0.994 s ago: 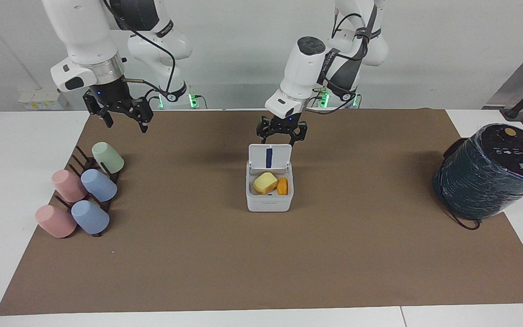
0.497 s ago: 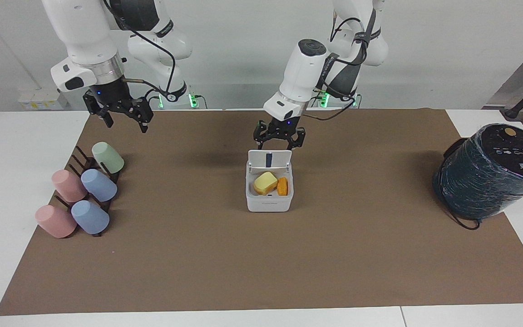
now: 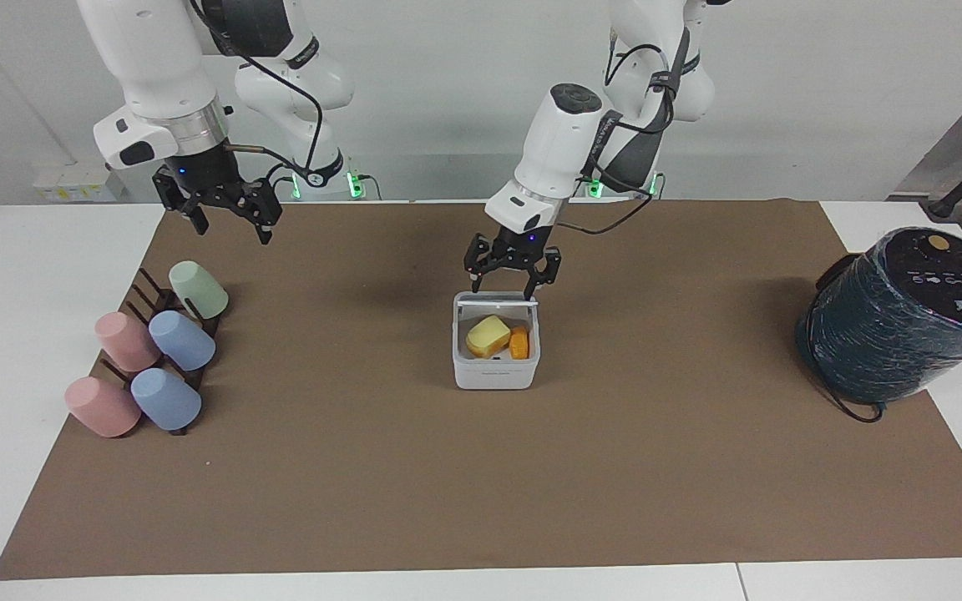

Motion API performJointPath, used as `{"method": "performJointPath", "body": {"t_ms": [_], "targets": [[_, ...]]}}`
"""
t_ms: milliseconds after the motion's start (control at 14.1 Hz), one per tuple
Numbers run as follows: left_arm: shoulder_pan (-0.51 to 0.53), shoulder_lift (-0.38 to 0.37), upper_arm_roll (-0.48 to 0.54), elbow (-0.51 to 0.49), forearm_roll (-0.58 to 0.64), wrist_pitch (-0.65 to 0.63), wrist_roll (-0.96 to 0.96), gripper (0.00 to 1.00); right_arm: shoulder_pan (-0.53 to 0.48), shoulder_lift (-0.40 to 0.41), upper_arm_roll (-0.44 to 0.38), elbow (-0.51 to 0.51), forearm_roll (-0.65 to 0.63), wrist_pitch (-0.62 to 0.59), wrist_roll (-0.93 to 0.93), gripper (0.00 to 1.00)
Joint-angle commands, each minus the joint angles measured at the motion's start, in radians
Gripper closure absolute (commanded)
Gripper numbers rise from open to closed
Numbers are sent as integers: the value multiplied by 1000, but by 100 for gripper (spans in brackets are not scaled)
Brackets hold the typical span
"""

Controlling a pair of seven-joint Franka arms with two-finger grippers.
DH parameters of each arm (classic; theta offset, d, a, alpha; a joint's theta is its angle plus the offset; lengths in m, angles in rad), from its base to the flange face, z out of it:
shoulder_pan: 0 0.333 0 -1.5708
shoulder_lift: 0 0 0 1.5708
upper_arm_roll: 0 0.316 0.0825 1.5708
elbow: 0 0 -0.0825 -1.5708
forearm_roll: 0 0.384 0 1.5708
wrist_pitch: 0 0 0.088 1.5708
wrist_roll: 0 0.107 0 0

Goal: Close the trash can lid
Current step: 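Push the lid down over the can opening with the left gripper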

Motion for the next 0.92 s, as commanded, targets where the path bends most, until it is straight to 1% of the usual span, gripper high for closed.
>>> {"method": "performJointPath", "body": {"t_ms": [0,71,213,639,852], "targets": [[6,90,-1,84,8,16,11,0,-16,-27,6,-30,7,11,-24,0],[8,108,1,102,8,16,11,0,-15,-25,6,-29,7,11,-24,0],[22,116,4,117,10,19,14,0,-16,-27,6,-29,7,11,-24,0],[32,182,4,122,33,76,12,0,-15,-25,6,-30,7,11,-24,0],[32,191,4,122,54,83,12,0,-15,-27,6,-30,7,11,-24,0]]}}
